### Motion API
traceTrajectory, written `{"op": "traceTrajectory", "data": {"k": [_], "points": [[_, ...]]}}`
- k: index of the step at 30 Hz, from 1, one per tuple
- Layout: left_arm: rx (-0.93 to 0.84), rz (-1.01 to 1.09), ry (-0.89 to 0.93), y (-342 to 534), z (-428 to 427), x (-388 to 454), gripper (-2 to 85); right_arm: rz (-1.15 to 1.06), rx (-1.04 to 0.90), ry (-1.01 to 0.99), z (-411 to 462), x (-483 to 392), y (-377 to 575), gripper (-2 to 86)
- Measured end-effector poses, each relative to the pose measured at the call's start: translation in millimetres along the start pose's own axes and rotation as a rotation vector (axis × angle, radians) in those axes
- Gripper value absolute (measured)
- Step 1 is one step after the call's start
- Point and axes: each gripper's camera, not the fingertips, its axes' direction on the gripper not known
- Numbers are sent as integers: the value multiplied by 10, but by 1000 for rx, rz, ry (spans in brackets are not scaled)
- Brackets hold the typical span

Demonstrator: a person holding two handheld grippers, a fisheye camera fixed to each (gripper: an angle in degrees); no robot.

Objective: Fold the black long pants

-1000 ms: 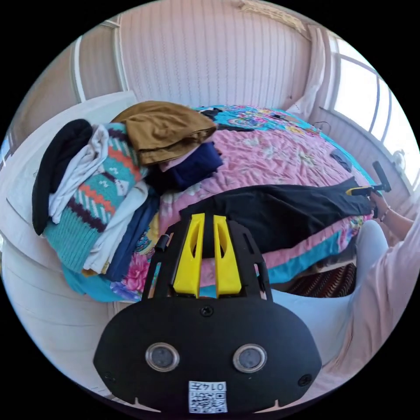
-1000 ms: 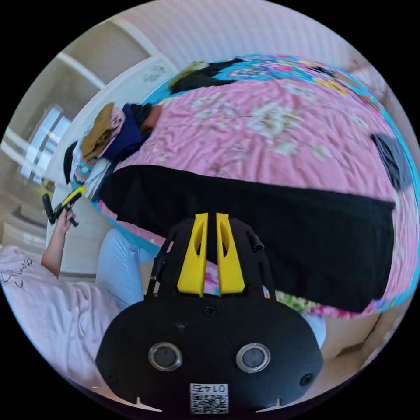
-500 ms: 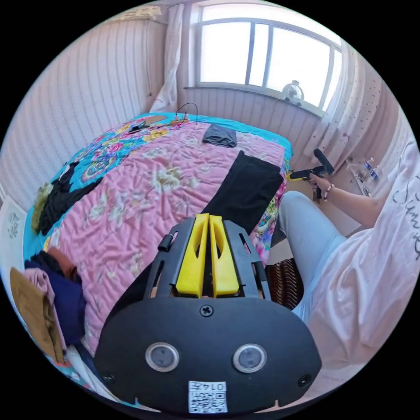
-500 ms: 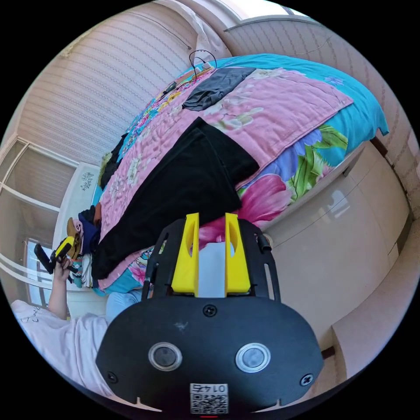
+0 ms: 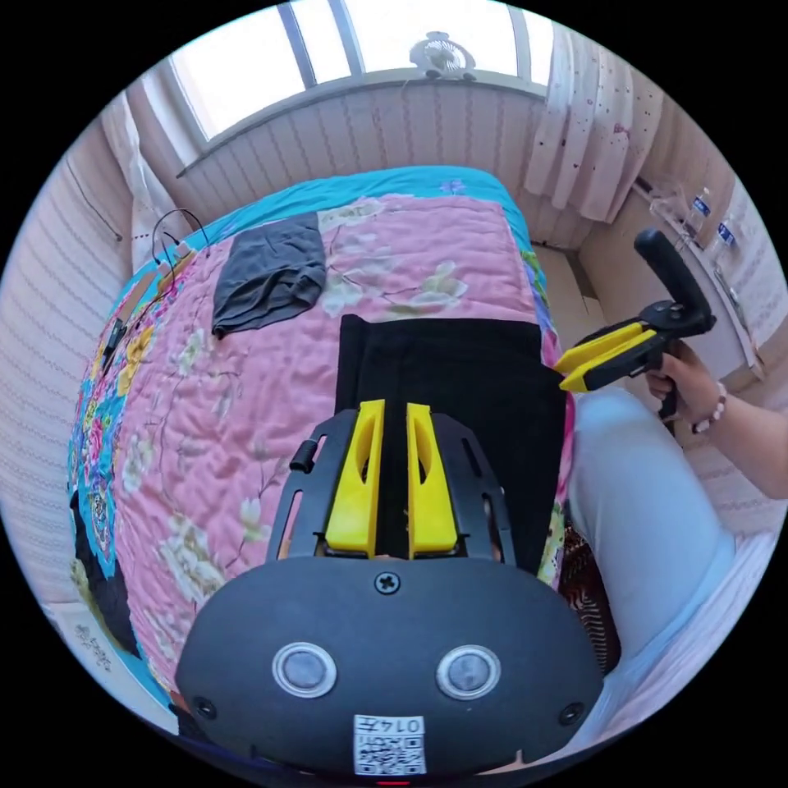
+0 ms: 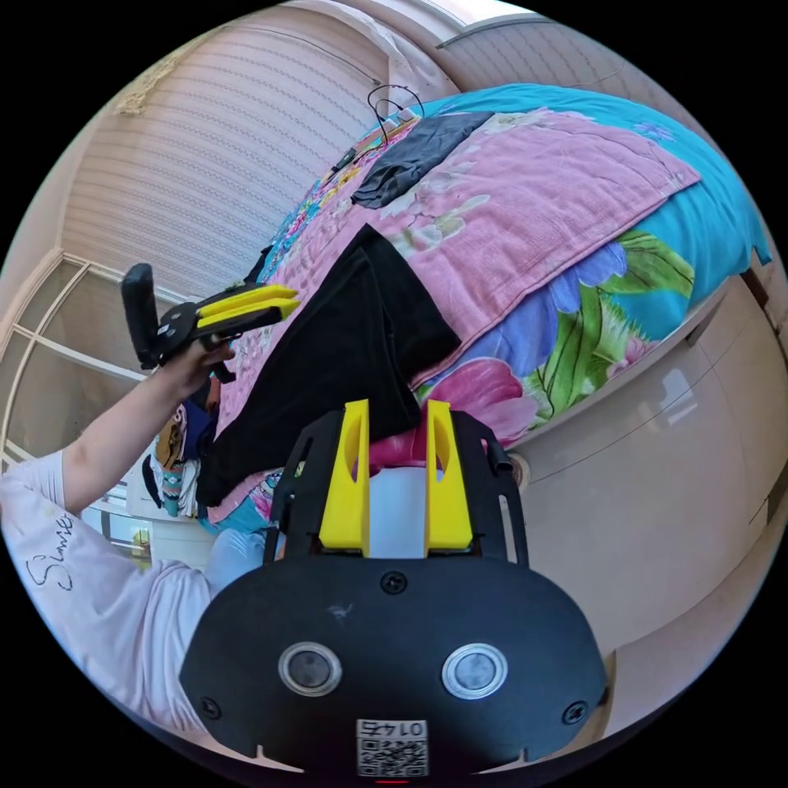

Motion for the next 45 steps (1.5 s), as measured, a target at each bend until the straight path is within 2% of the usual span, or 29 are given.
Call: {"op": "traceTrajectory", "data": {"k": [3,8,14,20,25,29,34,36,40,45], "points": [[-130,28,6,-208,736,188,45,3,-5,-19,-174,62,-68,104],[-116,73,30,-217,1158,398,-2,3,-17,-60,-473,137,-151,106],[-24,69,65,-110,1161,417,-8,11,22,-105,-787,143,-158,109],[-15,39,26,29,1345,290,-9,15,-19,-102,-850,108,-277,106],[-12,-26,58,135,1534,165,-10,-50,-56,-129,-839,24,-349,43],[17,-16,40,203,1498,144,-10,-63,42,-228,-1023,-33,-265,10],[99,-60,49,137,1380,28,-10,-70,150,-252,-1283,-176,-212,3],[79,-75,70,47,1517,-30,-10,-40,132,-241,-1250,-141,-260,2],[-82,-176,160,-49,2132,-197,-10,23,46,-178,-938,-84,-369,1],[-172,-196,161,78,2399,-304,-6,117,-2,-118,-463,-57,-397,2]]}}
